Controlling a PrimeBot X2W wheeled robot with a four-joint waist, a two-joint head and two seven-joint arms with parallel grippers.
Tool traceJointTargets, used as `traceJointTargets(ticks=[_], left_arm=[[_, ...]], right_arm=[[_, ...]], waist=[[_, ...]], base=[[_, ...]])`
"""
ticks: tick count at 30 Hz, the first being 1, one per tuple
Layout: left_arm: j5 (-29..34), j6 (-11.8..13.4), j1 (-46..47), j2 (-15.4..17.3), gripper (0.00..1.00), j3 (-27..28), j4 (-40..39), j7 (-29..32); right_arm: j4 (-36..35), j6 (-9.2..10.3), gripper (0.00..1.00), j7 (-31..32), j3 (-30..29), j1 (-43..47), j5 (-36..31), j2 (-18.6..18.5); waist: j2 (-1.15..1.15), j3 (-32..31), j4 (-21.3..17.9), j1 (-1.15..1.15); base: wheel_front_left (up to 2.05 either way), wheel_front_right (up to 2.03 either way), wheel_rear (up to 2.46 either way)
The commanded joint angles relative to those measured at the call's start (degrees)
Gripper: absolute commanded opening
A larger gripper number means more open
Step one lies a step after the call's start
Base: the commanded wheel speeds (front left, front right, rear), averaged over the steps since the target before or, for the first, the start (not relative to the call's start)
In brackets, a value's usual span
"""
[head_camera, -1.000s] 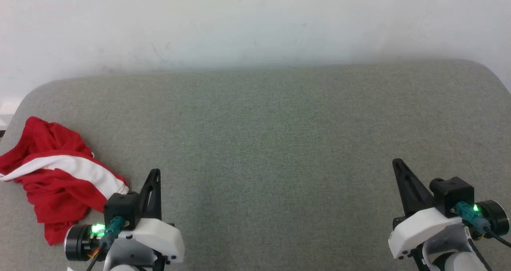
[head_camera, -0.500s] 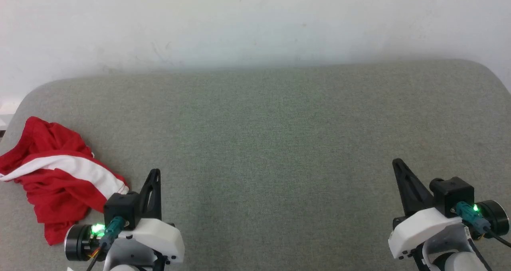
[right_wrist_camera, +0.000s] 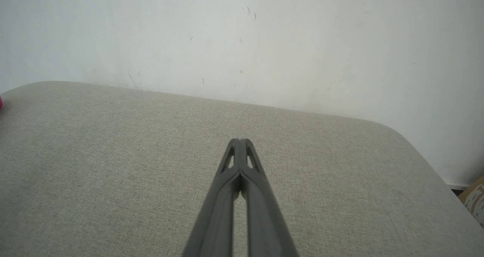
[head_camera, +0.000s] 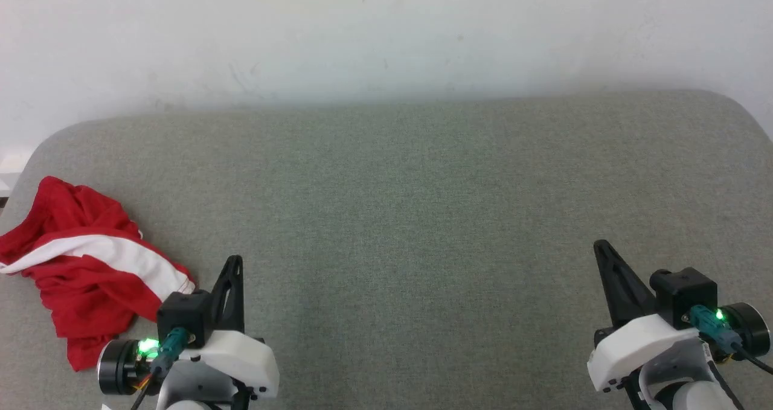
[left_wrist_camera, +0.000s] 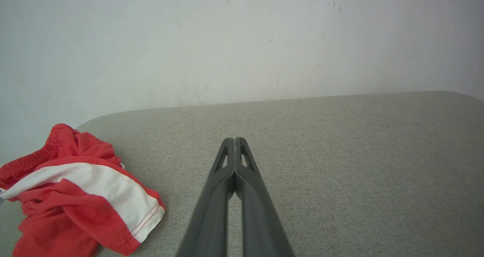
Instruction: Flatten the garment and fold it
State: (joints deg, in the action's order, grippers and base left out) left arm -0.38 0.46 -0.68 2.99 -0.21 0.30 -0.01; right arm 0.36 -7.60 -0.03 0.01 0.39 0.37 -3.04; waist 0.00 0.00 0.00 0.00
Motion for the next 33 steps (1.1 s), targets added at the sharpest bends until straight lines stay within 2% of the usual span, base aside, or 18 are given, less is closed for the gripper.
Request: traceJointTargets(ticks=[1,2,3,33], left_arm=[[0.38,-0.46,0.68,-0.12,0.0,0.21,-0.3,0.01],[0.38,-0.46,0.68,-0.12,0.0,0.21,-0.3,0.01],[0.38,-0.46,0.68,-0.12,1.0,0.21,-0.3,0.01],[-2.57,1.19,-0.61,-0.02,1.0,-1.45,0.74,-3.08]], right_arm=[[-0.36,0.11,0.0,0.03,-0.01,-0.39,-0.37,0.16],[-0.36,0.11,0.0,0.03,-0.01,-0.39,-0.37,0.16],[-0.36,0.11,1.0,0.03,-0.01,-0.39,-0.37,0.16],[1.74,0.01,1.0,-3.07,-0.21,1.37,4.46,0.02]], waist=[[0.0,0.0,0.0,0.0],[0.0,0.0,0.0,0.0],[0.0,0.0,0.0,0.0],[0.0,-0.01,1.21,0.0]], base=[[0.0,0.0,0.0],[0.0,0.0,0.0],[0.0,0.0,0.0],[0.0,0.0,0.0]])
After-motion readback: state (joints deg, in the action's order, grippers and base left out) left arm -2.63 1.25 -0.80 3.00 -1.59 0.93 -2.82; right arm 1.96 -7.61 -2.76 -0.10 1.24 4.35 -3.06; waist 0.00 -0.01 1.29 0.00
